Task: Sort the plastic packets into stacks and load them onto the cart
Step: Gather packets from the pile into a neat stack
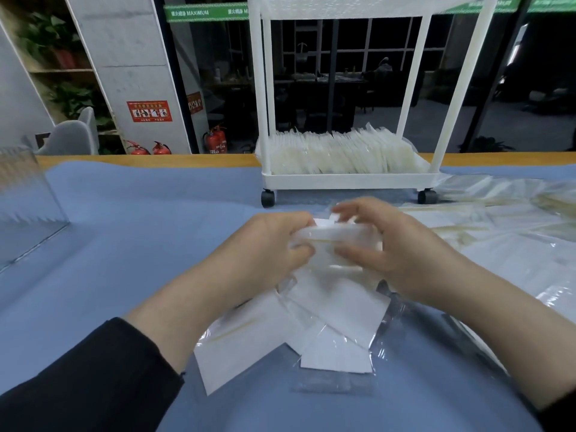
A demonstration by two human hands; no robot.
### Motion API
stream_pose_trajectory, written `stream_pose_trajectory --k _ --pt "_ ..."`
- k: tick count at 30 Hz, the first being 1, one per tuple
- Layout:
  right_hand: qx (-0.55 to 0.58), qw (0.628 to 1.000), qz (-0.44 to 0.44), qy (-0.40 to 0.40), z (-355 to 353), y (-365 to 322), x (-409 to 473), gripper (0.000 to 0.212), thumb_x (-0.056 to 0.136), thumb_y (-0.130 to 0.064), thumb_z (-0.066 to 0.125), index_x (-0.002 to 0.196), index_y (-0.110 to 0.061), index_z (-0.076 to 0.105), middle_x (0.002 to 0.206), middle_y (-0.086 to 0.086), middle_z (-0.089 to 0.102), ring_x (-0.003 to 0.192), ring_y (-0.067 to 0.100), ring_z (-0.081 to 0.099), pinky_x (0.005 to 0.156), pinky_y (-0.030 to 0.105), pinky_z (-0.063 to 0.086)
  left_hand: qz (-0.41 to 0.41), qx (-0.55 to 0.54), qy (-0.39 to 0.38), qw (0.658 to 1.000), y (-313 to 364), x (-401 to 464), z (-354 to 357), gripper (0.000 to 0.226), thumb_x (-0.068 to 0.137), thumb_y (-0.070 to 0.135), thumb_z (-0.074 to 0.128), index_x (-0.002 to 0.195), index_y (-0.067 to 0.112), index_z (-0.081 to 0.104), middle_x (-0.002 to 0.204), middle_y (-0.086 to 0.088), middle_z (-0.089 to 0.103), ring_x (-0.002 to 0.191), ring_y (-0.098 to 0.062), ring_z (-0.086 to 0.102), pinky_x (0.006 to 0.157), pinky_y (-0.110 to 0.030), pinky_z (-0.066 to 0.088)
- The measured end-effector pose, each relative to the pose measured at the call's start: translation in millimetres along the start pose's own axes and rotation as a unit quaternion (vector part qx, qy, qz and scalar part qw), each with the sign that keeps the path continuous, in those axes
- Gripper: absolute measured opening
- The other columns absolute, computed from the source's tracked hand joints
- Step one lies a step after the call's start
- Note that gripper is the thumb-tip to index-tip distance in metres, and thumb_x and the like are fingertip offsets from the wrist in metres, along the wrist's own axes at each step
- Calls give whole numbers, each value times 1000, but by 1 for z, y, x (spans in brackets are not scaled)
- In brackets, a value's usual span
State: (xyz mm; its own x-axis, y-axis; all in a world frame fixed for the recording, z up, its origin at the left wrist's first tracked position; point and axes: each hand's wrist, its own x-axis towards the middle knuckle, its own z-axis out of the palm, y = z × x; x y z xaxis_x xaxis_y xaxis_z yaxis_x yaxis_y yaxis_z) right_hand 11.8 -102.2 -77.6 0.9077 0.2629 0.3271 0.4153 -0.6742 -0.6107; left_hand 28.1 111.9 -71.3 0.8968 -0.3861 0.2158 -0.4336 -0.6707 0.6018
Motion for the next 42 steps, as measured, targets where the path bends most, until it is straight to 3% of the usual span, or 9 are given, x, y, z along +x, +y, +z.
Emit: stream_pose_trajectory --k 2,5,10,14,18,23,29,38,42 --pt "-10 996 -17 90 -7 -1 0 47 87 -47 65 131 -44 50 128 -24 49 114 -4 51 102 29 47 -1 -7 53 999 -1 1 -10 10 95 19 64 87 25 61 72 1 59 63 -14 54 58 -29 45" --pt "-26 991 -41 124 -17 -15 -4 47 87 -54 60 130 -37 53 124 -23 53 115 -2 53 101 34 48 -14 -60 156 986 -2 -3 -36 11 95 15 62 88 25 62 71 0 59 56 -9 44 50 -21 35" --pt "-107 991 -66 -53 -18 -60 0 35 83 -55 67 116 -48 57 110 -36 54 104 -22 47 85 11 43 -45 -33 227 972 -25 -19 -65 9 95 17 57 91 22 63 82 -9 65 74 -31 58 60 -43 49" --pt "-199 946 -49 -251 17 -83 5 55 86 -58 67 137 -48 47 131 -34 49 113 -11 47 94 18 40 -64 -31 233 970 -49 -31 -63 7 95 13 56 90 15 62 75 -5 59 64 -21 46 50 -28 36" --pt "-216 933 -68 -279 41 -76 3 65 87 -56 67 144 -46 39 133 -30 41 113 -1 45 90 18 39 -76 -25 223 971 -57 -30 -66 8 94 13 56 88 13 62 77 -12 59 60 -14 39 47 -23 29" --pt "-208 947 -78 -234 50 -74 1 52 94 -47 61 142 -50 40 120 -30 44 109 -3 38 93 17 27 -59 -50 193 978 -52 -33 -69 13 95 13 54 93 17 66 77 -11 61 59 -14 43 51 -28 34" --pt "-69 994 -60 -56 37 -61 8 4 90 -37 69 93 -40 69 96 -24 66 95 -8 58 76 7 38 -57 -105 113 986 -45 -40 -71 24 99 15 54 101 30 72 88 0 71 60 -7 51 66 -31 47" --pt "-33 990 -48 127 41 -48 16 8 89 -33 72 88 -27 67 87 -14 65 85 3 58 76 12 41 -31 -77 -32 996 -34 -42 -45 6 92 28 71 91 33 68 78 -3 67 65 -15 54 65 -31 47" --pt "-43 986 -16 161 37 -43 19 16 91 -44 64 102 -34 59 98 -16 59 91 0 55 80 12 40 -39 -79 136 987 -44 -37 -59 10 92 13 65 86 20 67 73 -8 62 56 -12 45 53 -29 39"
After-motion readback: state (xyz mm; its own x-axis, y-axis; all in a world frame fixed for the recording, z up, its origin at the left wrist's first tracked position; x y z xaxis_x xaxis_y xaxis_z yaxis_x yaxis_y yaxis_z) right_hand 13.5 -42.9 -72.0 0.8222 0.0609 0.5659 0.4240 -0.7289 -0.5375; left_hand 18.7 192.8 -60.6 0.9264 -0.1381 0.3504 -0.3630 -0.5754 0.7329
